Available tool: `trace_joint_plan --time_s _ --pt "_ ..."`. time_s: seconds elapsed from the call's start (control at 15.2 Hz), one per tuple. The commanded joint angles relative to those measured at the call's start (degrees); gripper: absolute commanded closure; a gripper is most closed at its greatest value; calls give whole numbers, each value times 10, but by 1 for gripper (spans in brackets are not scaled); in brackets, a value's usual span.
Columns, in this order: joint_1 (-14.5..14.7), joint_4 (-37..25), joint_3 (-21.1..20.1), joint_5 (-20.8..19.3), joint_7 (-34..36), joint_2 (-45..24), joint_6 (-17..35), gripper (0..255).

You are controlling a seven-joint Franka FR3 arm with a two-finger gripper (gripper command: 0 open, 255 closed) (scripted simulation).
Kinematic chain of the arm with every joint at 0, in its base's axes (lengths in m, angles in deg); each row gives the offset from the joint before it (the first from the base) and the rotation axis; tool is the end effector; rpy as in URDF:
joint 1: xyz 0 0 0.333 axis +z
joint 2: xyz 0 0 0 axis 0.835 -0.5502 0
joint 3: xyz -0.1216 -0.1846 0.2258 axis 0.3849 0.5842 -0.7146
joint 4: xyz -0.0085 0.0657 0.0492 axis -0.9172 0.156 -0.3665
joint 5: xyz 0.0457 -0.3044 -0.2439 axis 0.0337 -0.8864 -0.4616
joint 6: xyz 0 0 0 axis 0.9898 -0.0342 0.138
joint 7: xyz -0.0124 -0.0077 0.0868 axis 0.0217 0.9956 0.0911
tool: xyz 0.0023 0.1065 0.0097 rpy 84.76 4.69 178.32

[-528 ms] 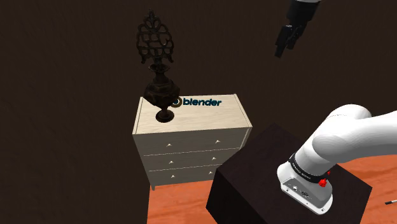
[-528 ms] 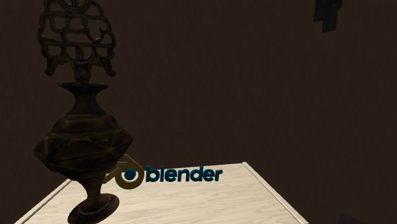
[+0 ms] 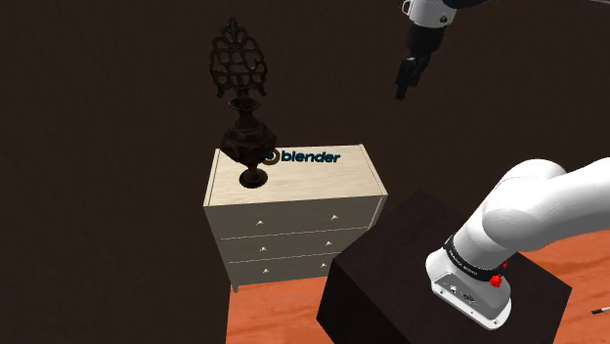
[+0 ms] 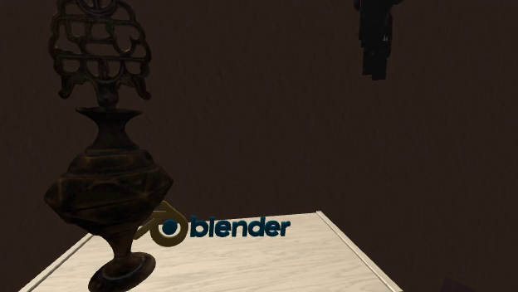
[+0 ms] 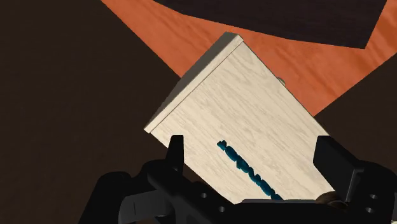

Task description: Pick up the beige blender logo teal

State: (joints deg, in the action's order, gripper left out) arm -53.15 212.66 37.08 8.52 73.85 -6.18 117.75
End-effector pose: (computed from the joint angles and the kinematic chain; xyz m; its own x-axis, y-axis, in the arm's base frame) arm 0.3482 -0.0315 0.5773 0.9758 0.2185 -0.0037 0.2183 -0.9739 0.0621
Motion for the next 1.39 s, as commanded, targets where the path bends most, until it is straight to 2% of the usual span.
trace_joint_plan --time_s 0.0,0.66,1.32 --pt "11 -6 4 1 -21 -37 30 0" --pt "59 -45 16 15 -128 -226 167 0" --pt "93 -135 0 40 -231 -421 258 0"
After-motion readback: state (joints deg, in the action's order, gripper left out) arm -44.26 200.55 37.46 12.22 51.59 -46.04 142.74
